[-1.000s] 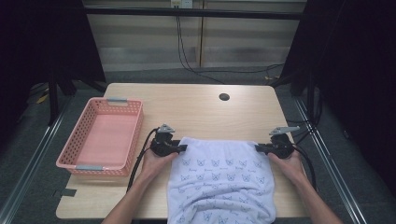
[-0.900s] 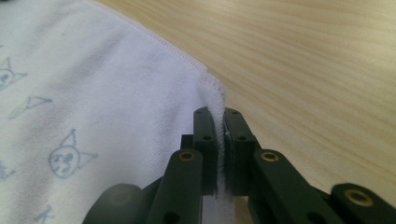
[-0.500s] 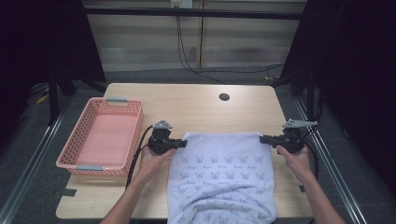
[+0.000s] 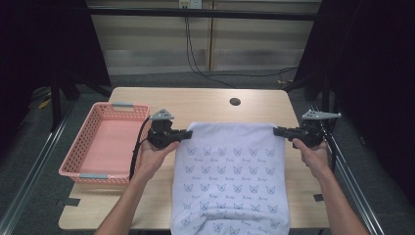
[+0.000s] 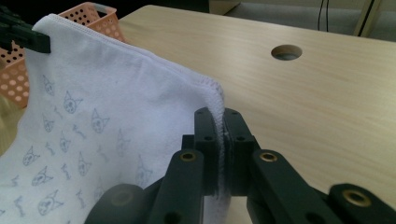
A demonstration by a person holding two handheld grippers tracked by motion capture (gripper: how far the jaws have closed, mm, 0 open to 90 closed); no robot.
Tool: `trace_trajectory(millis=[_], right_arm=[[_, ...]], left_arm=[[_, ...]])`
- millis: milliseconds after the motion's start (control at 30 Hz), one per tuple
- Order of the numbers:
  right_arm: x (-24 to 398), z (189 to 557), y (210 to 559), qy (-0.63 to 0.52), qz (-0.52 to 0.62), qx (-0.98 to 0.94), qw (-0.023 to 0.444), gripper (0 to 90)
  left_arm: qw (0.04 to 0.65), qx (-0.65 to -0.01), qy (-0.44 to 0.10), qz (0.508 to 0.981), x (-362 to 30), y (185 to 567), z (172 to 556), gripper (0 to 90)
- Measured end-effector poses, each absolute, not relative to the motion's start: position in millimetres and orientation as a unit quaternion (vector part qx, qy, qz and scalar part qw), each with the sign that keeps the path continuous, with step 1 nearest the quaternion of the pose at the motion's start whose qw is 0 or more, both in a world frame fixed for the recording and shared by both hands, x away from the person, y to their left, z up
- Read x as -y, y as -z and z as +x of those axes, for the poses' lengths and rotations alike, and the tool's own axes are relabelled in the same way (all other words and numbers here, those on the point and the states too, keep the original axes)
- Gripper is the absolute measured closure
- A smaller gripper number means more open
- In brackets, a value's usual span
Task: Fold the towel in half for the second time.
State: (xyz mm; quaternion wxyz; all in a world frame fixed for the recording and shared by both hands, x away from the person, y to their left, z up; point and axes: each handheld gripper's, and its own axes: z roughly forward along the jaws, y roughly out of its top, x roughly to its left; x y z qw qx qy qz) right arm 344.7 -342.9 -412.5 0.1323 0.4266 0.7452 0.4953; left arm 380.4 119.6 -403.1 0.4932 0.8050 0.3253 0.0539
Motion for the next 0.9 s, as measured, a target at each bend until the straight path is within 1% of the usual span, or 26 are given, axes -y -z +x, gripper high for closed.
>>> trace_trajectory(millis=[233,567,633,700,800,900], right_arm=[[344.8,365.7,394.3,-0.497,0.43,-0.739,0.149,86.6],[334.0,393.2,363.2,-0.492,0.423,-0.741,0.173,86.7],[331.4,399.4,358.1,-0.492,0.422,-0.742,0.175,86.7],[330.3,404.3,353.5,-0.495,0.423,-0.739,0.175,86.8],[328.3,411.4,345.6,-0.496,0.422,-0.738,0.177,86.8],[327.4,419.1,333.7,-0.498,0.422,-0.734,0.188,86.8]], left_arm=[[0.517,-0.333,-0.063,0.786,-126.4,384.5,398.6,86.6],[0.522,-0.338,-0.088,0.778,-133.9,368.4,417.7,86.6],[0.522,-0.34,-0.097,0.776,-138.2,362.4,423.4,86.6],[0.532,-0.344,-0.094,0.768,-142.0,357.7,428.2,86.6],[0.532,-0.342,-0.109,0.767,-143.0,347.4,434.8,86.6],[0.54,-0.338,-0.117,0.761,-142.5,336.3,439.1,86.6]])
